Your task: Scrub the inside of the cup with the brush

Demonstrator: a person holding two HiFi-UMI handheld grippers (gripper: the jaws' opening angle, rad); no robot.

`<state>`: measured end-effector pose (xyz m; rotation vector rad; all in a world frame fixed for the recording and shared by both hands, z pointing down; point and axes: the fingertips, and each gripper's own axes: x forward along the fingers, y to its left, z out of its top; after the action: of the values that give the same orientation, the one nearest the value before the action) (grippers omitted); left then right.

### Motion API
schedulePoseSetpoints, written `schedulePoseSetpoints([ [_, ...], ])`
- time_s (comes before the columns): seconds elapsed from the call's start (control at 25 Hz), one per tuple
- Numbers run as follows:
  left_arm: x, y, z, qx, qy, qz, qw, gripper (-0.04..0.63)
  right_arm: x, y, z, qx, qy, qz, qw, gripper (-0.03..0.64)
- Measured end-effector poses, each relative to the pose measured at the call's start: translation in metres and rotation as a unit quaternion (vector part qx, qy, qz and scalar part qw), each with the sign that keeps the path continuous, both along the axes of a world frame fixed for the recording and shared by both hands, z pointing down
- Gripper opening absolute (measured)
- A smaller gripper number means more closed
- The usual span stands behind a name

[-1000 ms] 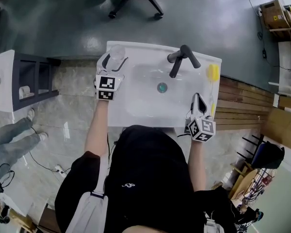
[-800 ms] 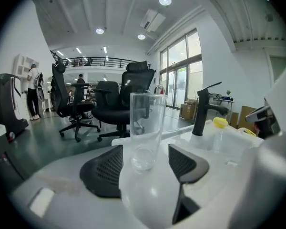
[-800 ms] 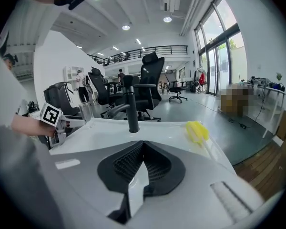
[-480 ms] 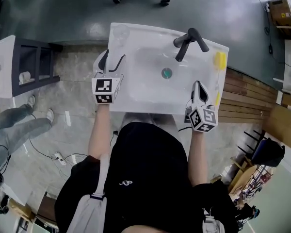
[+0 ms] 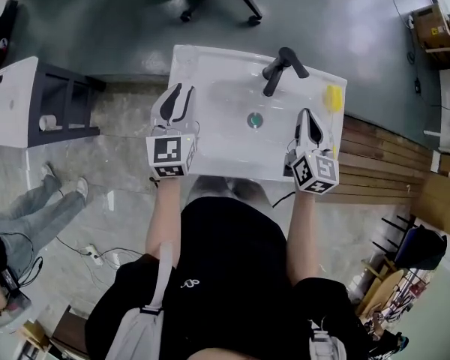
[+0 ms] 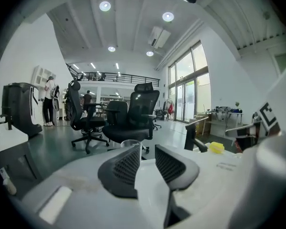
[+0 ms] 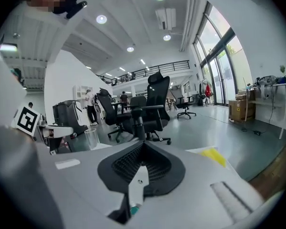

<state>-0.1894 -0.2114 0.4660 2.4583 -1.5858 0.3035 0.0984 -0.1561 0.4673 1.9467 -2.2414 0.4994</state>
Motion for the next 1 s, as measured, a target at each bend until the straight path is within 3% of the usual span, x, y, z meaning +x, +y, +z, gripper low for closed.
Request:
schedulePoseSetpoints([
  [0.24, 0.029, -0.005, -0.047, 0.043, 0.003, 0.013, 0.999, 0.063, 0.0, -0.017, -0.039, 0.066, -0.015, 0.003, 0.998, 0.002],
  [0.36, 0.056, -0.011, -0.075, 0.068, 0.001, 0.024, 0.9974, 0.011, 0.008, -0.027, -0.061, 0.095, -0.027, 0.007, 0.995, 0.002],
  [0.48, 0.086, -0.011, -0.101, 0.089, 0.004, 0.034, 0.9954, 0.0, 0.021, -0.03, -0.086, 0.122, -0.041, 0.012, 0.992, 0.002],
  [0.84, 0.151, -0.015, -0.147, 0.094, 0.05, 0.03, 0.9938, 0.0, 0.045, -0.036, -0.142, 0.171, -0.1, 0.021, 0.98, 0.002],
  [1.0, 0.166, -0.014, -0.156, 0.091, 0.07, 0.02, 0.9931, 0.0, 0.046, -0.035, -0.159, 0.176, -0.08, 0.013, 0.981, 0.0],
])
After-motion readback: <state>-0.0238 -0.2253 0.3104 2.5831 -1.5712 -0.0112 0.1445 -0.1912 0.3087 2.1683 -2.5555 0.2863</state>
